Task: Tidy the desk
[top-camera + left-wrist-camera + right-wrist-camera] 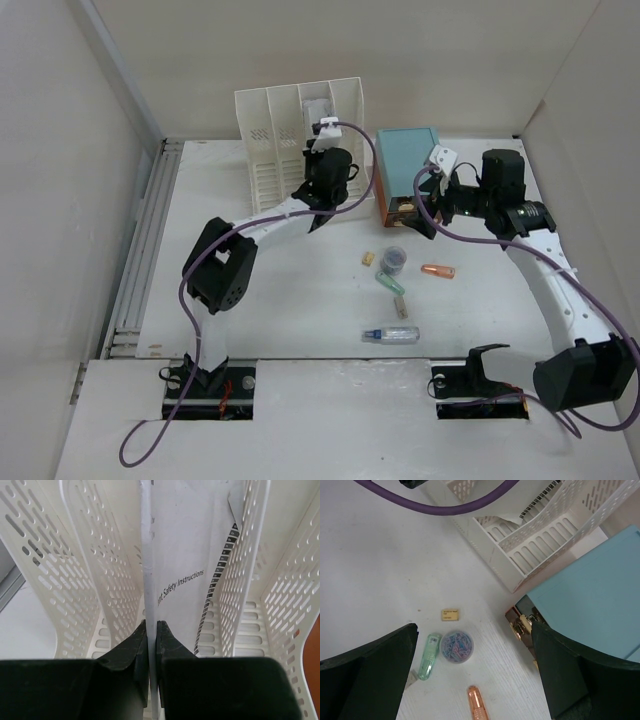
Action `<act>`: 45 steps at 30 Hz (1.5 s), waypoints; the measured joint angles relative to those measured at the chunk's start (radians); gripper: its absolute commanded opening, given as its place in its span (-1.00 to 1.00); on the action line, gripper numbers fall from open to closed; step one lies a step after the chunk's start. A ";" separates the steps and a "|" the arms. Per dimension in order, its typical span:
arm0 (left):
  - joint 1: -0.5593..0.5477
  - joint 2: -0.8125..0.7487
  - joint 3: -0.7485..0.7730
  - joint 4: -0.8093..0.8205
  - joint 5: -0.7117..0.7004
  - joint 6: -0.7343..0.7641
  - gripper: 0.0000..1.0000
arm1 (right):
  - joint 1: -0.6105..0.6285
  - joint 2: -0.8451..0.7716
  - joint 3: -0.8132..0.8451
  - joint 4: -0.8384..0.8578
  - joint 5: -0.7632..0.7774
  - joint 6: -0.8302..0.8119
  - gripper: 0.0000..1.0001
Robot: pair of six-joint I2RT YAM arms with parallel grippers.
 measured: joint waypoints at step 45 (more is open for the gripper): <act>-0.069 0.062 -0.164 0.637 -0.097 0.262 -1.00 | 0.000 0.059 0.000 -0.056 -0.032 -0.065 1.00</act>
